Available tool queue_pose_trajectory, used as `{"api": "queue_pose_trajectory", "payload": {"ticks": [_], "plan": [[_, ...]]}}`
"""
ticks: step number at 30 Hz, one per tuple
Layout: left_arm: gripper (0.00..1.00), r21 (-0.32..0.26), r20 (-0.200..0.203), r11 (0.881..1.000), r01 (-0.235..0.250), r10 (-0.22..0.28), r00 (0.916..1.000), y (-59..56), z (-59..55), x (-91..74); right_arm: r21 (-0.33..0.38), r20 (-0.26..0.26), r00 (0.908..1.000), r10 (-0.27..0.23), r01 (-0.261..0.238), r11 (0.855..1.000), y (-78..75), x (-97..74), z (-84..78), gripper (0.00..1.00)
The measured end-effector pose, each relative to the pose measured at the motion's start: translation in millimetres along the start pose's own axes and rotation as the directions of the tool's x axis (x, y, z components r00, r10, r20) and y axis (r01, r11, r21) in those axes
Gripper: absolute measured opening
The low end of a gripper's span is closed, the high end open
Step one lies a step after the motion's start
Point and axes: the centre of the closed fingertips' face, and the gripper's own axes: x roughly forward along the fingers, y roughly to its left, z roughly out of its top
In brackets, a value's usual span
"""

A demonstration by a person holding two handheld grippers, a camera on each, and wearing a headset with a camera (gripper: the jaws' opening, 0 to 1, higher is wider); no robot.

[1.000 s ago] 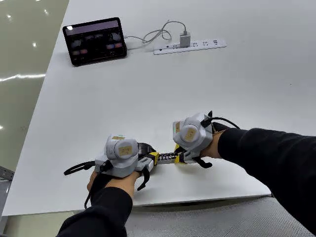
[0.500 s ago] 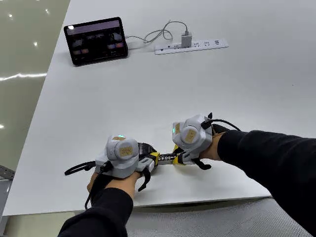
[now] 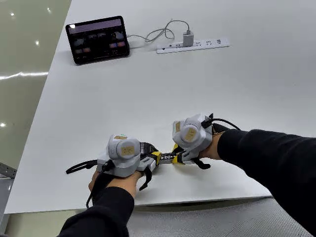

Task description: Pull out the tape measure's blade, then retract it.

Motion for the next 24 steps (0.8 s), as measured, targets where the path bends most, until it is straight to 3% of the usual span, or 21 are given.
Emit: {"api": "queue_pose_trajectory", "payload": {"ticks": [24], "plan": [[0.55,-0.026,0.006,1.0,0.006,-0.006,1.0,1.3,1.4,-0.2,-0.007,0.015,0.9999,0.007,-0.007,1.0,1.7,1.9,4.4,0.1]]}}
